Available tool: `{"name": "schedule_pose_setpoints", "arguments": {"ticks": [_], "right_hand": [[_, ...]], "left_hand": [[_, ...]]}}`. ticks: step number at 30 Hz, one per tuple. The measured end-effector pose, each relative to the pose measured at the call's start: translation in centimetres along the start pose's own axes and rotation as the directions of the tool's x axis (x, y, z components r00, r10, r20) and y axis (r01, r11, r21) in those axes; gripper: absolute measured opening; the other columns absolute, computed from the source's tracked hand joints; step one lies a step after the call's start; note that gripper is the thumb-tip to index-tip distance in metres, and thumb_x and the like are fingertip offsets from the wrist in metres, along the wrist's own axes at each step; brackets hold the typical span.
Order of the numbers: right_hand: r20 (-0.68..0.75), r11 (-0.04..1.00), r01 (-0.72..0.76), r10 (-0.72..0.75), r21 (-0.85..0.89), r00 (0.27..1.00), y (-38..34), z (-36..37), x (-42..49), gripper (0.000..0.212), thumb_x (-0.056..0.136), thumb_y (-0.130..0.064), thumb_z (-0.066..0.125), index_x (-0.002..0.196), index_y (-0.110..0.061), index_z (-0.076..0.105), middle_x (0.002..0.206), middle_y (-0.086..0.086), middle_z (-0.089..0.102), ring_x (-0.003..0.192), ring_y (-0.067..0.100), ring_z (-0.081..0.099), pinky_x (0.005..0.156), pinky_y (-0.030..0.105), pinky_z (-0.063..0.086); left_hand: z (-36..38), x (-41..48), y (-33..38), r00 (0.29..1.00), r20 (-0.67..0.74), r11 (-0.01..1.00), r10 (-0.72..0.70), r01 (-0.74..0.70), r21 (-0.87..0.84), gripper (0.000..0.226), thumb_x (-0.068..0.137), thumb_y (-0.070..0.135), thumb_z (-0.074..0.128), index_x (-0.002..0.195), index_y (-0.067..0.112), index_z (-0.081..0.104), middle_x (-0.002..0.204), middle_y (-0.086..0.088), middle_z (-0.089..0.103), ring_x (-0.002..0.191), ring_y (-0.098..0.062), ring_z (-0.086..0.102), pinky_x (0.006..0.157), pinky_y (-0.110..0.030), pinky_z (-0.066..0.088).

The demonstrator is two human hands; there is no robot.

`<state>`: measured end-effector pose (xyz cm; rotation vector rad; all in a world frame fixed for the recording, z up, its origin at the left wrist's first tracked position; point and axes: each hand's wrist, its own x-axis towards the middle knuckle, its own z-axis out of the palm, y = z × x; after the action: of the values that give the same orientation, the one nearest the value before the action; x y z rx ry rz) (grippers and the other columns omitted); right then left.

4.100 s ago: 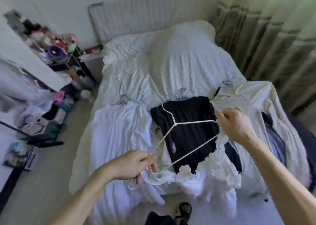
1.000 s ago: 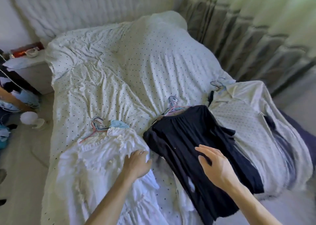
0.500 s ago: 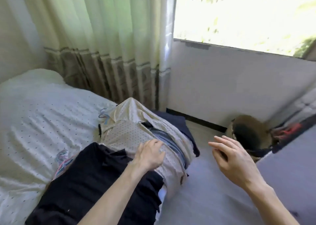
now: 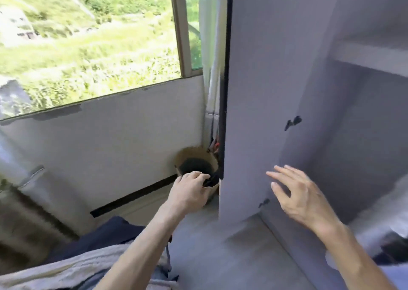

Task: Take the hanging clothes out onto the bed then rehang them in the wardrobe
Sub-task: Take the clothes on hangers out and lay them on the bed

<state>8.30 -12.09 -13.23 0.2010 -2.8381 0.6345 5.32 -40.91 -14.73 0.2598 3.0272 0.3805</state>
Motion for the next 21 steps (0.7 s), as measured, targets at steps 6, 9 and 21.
{"name": "schedule_pose_setpoints", "arguments": {"ticks": [6, 9, 21], "right_hand": [[-0.179, 0.975, -0.214, 0.200, -0.064, 0.963, 3.3, -2.1, -2.4, 0.028, 0.095, -0.029, 0.059, 0.121, -0.028, 0.071, 0.133, -0.005, 0.063, 0.133, 0.017, 0.048, 0.112, 0.027, 0.032], [-0.238, 0.934, -0.344, 0.314, -0.098, 0.919, 4.8, -3.3, -4.8, 0.032, 0.095, -0.035, 0.053, 0.122, -0.029, 0.070, 0.135, -0.007, 0.062, 0.135, 0.015, 0.047, 0.111, 0.027, 0.032], [-0.337, 0.790, -0.608, 0.554, -0.076, 0.761, 11.6, -8.1, -8.1, 0.038, 0.098, -0.033, 0.054, 0.136, -0.030, 0.058, 0.143, -0.012, 0.053, 0.138, 0.008, 0.038, 0.114, 0.023, 0.029]], "left_hand": [[-0.6, 7.5, 3.9, 0.957, 0.064, 0.958, 0.281, -0.284, 0.031, 0.047, 0.100, 0.043, 0.045, 0.145, 0.033, 0.045, 0.151, 0.009, 0.044, 0.141, -0.016, 0.038, 0.113, -0.037, 0.033], [-0.8, 10.4, 7.0, 0.908, 0.085, 0.908, 0.410, -0.415, 0.050, 0.047, 0.101, 0.044, 0.043, 0.147, 0.033, 0.044, 0.152, 0.009, 0.043, 0.142, -0.017, 0.037, 0.115, -0.037, 0.032], [-3.2, 17.3, 21.8, 0.730, 0.055, 0.728, 0.681, -0.683, 0.052, 0.053, 0.102, 0.044, 0.042, 0.153, 0.036, 0.030, 0.164, 0.005, 0.021, 0.151, -0.016, 0.016, 0.122, -0.043, 0.016]]}}
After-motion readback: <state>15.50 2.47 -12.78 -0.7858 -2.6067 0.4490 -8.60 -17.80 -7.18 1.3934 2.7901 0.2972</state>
